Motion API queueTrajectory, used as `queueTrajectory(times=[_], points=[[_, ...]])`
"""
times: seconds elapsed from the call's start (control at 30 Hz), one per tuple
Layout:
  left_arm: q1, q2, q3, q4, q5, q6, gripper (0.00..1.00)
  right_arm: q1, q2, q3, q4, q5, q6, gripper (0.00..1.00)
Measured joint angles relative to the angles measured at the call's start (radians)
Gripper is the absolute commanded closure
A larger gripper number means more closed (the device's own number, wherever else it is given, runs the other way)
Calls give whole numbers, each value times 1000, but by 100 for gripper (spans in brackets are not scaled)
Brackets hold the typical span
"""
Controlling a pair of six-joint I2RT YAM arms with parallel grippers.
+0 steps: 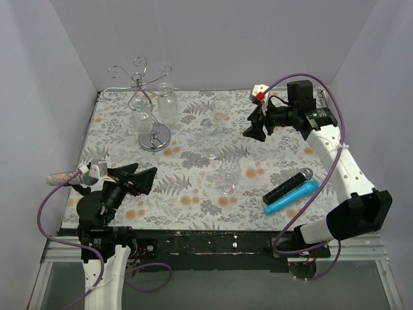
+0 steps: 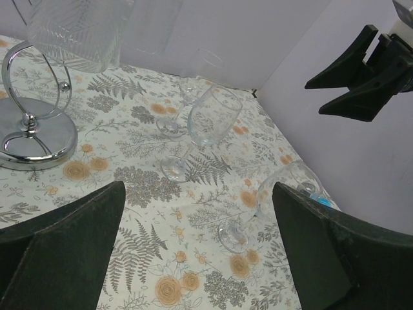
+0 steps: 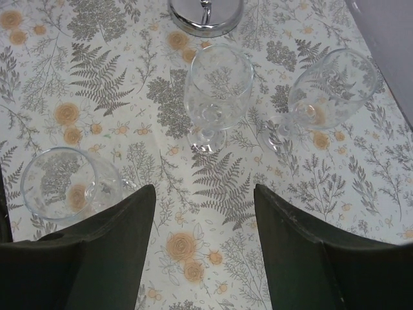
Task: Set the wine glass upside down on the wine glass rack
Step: Pick up the wine glass at the center of the board.
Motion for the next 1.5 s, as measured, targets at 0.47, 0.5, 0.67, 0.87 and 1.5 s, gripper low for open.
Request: queueTrajectory(times=[0.47,0.5,0.67,0.87,1.5], points=[[0,0,-3,0,0,0,2,11,80,92,-2,56,-1,29],[0,0,-3,-1,0,0,2,13,86,101,-2,59,0,30],[0,0,-4,0,0,0,2,15,122,157,0,64,14,29],[0,0,-4,0,0,0,2,16,177,201,2,70,60,30],[0,5,-4,0,0,0,2,16,280,261,155,314,436,31]])
